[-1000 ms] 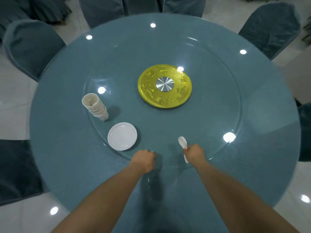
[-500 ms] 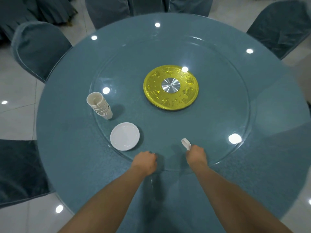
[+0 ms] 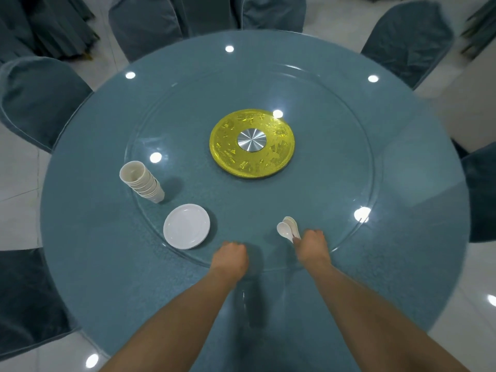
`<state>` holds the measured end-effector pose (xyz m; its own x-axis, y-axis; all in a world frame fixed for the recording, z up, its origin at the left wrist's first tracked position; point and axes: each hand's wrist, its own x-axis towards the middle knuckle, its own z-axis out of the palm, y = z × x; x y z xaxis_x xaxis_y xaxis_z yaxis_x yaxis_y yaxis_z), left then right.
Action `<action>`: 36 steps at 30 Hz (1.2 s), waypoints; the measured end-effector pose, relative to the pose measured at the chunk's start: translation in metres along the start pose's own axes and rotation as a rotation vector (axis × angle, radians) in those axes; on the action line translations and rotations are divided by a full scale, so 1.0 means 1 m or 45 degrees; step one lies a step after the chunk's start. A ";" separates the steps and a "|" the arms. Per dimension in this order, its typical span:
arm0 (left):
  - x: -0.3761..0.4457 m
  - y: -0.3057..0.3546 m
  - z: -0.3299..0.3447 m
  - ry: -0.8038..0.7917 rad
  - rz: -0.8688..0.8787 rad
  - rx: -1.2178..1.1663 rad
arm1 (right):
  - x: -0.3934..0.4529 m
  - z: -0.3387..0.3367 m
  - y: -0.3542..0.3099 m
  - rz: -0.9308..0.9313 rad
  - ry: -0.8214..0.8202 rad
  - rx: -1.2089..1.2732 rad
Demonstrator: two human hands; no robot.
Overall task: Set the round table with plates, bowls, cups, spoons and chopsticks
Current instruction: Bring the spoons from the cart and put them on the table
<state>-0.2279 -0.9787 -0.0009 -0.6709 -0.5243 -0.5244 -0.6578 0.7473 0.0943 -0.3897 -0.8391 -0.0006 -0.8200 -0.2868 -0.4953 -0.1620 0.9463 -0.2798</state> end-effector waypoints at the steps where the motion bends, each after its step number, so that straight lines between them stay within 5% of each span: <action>1: 0.001 0.005 -0.001 0.002 0.004 -0.014 | -0.002 -0.003 0.001 -0.007 0.005 0.015; 12: -0.046 0.134 -0.012 -0.066 0.209 -0.211 | -0.072 -0.059 0.112 0.081 0.213 0.211; 25: -0.219 0.358 0.016 0.055 0.847 -0.168 | -0.248 -0.145 0.341 0.399 0.519 0.663; 36: -0.371 0.521 0.081 -0.156 1.479 -0.079 | -0.403 -0.143 0.514 0.949 0.918 0.848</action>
<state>-0.2943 -0.3614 0.1741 -0.8447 0.5064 -0.1735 0.3116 0.7287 0.6099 -0.2207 -0.2155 0.1729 -0.7420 0.6380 -0.2056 0.6132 0.5223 -0.5926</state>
